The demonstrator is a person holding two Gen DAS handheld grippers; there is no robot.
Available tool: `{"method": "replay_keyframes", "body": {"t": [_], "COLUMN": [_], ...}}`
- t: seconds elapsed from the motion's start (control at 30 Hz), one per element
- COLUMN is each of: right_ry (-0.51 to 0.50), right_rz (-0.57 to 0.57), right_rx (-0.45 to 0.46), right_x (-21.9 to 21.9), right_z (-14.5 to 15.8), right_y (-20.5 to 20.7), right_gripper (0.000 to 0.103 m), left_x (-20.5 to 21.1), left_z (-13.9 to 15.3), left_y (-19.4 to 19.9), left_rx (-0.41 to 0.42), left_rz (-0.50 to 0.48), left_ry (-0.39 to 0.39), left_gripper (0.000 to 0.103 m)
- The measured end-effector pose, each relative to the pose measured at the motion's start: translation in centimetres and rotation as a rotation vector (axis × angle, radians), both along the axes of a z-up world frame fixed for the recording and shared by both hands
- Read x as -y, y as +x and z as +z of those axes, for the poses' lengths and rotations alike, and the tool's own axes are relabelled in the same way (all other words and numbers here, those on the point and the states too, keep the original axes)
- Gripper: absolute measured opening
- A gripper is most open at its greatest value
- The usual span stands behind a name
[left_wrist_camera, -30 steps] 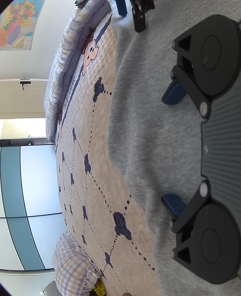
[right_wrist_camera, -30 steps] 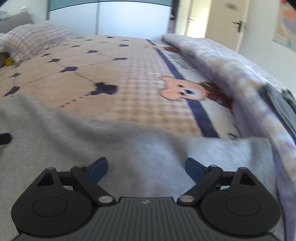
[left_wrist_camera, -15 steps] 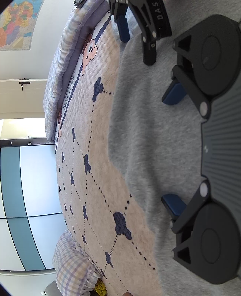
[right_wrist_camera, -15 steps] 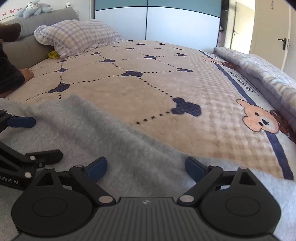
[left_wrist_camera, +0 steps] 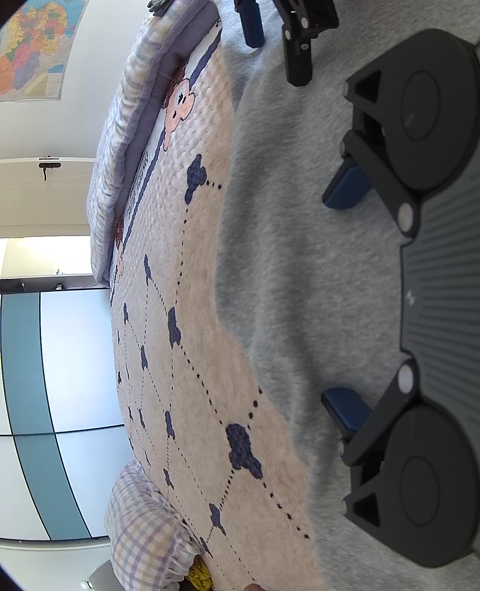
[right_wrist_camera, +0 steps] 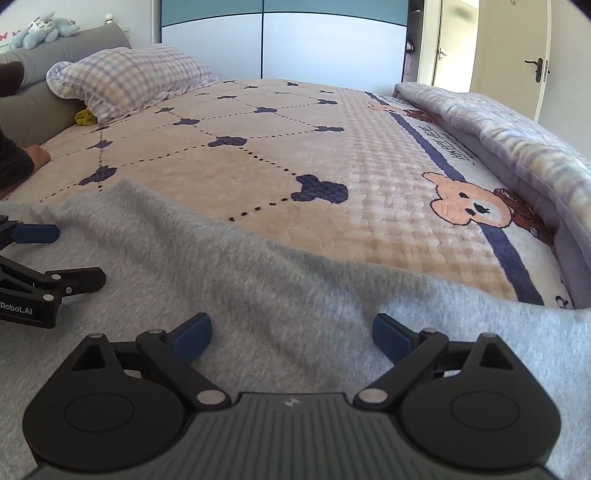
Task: Fold clothes
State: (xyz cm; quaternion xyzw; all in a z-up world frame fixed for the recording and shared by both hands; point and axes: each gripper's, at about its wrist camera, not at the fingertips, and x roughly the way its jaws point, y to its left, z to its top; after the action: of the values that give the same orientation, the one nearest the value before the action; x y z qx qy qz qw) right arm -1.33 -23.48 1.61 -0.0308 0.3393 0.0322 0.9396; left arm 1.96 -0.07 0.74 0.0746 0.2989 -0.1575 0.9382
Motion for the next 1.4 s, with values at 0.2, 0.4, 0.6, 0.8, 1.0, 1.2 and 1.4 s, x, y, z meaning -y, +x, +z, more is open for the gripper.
{"method": "replay_keyframes", "body": {"t": [0.2,0.4,0.6,0.8,1.0,1.2,1.4], "right_ry": [0.092,0.012,0.030,0.036,-0.007,0.004,0.004], "right_rz": [-0.003,0.090,0.012,-0.058,-0.081,-0.086,-0.109], "right_rx": [0.024,-0.030,-0.031,-0.031,-0.013,-0.009,-0.012], "right_x": [-0.2,-2.7,2.6,5.9,5.3,5.4,5.0], "right_z": [1.3,-0.4,-0.3,-0.5,-1.0,-1.0,-0.9], "right_y": [0.7,1.1,-2.8,-5.1,-5.2,-5.1,-5.1], "right_gripper": [0.096,0.097,0.098,0.100,0.103,0.103,0.103], "left_x": [0.0,0.0,0.2,-0.1,-2.7,-7.8,-9.8], "left_z": [0.0,0.0,0.0,-0.1,0.2,0.5,2.3], "left_y": [0.0,0.0,-0.1,-0.2,-3.1,-6.9,-7.5], "left_rx": [0.000,0.000,0.002,-0.008,-0.017,-0.034,-0.114], "left_rz": [0.000,0.000,0.001,-0.004,0.015,0.063,0.086], "left_ry": [0.000,0.002,0.005,-0.011,-0.021,-0.031,-0.063], "left_gripper": [0.103,0.103,0.103,0.103,0.103,0.103,0.103]}}
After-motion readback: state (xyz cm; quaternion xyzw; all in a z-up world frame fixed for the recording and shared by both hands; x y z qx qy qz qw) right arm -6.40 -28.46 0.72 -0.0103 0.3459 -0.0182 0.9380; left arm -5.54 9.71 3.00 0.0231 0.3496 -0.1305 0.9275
